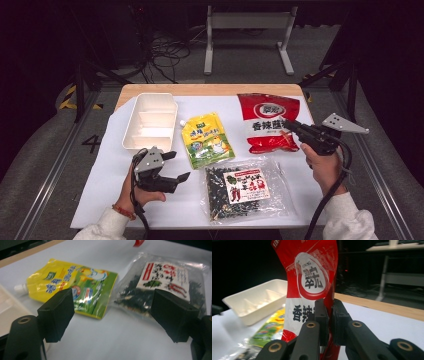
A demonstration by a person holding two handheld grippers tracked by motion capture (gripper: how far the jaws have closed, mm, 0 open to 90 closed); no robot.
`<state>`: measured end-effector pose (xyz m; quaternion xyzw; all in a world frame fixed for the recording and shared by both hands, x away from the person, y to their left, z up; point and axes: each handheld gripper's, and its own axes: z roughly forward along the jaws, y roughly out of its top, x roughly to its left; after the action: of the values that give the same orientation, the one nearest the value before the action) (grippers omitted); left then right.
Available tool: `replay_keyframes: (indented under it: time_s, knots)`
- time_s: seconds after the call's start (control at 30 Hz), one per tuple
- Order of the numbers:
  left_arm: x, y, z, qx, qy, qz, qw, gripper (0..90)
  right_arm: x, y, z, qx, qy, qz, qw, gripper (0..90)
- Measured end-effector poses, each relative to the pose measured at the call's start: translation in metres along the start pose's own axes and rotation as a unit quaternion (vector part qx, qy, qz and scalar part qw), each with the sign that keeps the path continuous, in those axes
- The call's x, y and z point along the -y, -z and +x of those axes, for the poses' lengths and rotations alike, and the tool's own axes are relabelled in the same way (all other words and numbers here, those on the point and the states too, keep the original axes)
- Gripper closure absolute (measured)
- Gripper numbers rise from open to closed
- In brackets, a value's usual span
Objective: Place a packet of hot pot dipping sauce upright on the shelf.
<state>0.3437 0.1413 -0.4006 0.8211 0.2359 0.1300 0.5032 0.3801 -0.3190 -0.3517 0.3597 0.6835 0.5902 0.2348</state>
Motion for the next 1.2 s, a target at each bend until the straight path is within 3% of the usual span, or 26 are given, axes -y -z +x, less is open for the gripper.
replay_keyframes:
  time_s: [0.03,0.07,0.17,0.2,0.23,0.27,0.37,0.47,0.57,0.67,0.7,0.87,0.97,1.1,1.2]
  knots:
    - [0.0,0.0,0.0,0.0,0.0,0.0,1.0,19.9,0.0,0.0,0.0,0.0,0.0,0.0,1.0,84.4]
    - [-0.009,-0.01,0.001,0.014,0.005,-0.012,0.9998,19.9,-0.001,-0.005,0.013,-0.017,0.007,0.002,0.9998,84.4]
    - [-0.017,-0.019,0.002,0.027,0.013,-0.024,0.9993,21.0,-0.001,-0.01,0.025,-0.033,0.014,0.004,0.9994,84.4]
    - [-0.022,-0.023,0.003,0.035,0.013,-0.028,0.9989,21.1,0.0,-0.016,0.036,-0.052,0.022,0.007,0.9984,84.4]
    - [-0.025,-0.026,0.003,0.037,0.016,-0.029,0.9988,21.1,0.0,-0.016,0.036,-0.052,0.022,0.007,0.9984,84.4]
    - [-0.029,-0.031,0.003,0.04,0.014,-0.03,0.9987,21.5,0.002,-0.02,0.047,-0.068,0.029,0.01,0.9972,84.4]
    - [-0.034,-0.038,0.002,0.052,0.024,-0.036,0.9977,21.7,0.003,-0.024,0.056,-0.084,0.036,0.013,0.9958,84.4]
    - [-0.038,-0.042,0.003,0.061,0.031,-0.045,0.9967,22.0,0.008,-0.032,0.075,-0.116,0.049,0.02,0.9918,84.3]
    - [-0.039,-0.043,0.004,0.067,0.044,-0.062,0.9949,25.0,0.01,-0.035,0.081,-0.127,0.051,0.022,0.9904,84.3]
    - [-0.04,-0.042,0.003,0.064,0.037,-0.08,0.994,32.7,0.013,-0.039,0.088,-0.139,0.053,0.028,0.9885,84.2]
    - [-0.039,-0.04,0.002,0.071,0.034,-0.091,0.9928,41.8,0.014,-0.041,0.09,-0.145,0.056,0.032,0.9873,84.1]
    - [-0.039,-0.039,-0.001,0.077,0.019,-0.1,0.9918,60.2,0.019,-0.048,0.097,-0.162,0.051,0.04,0.9847,84.0]
    - [-0.04,-0.039,-0.003,0.08,0.009,-0.091,0.9926,69.4,0.021,-0.051,0.1,-0.169,0.054,0.048,0.9831,83.9]
    - [-0.04,-0.039,-0.005,0.083,-0.01,-0.093,0.9921,89.2,0.024,-0.054,0.103,-0.17,0.055,0.053,0.9824,83.6]
    - [-0.04,-0.038,-0.006,0.083,-0.015,-0.091,0.9922,89.8,0.024,-0.056,0.102,-0.172,0.049,0.054,0.9825,83.2]
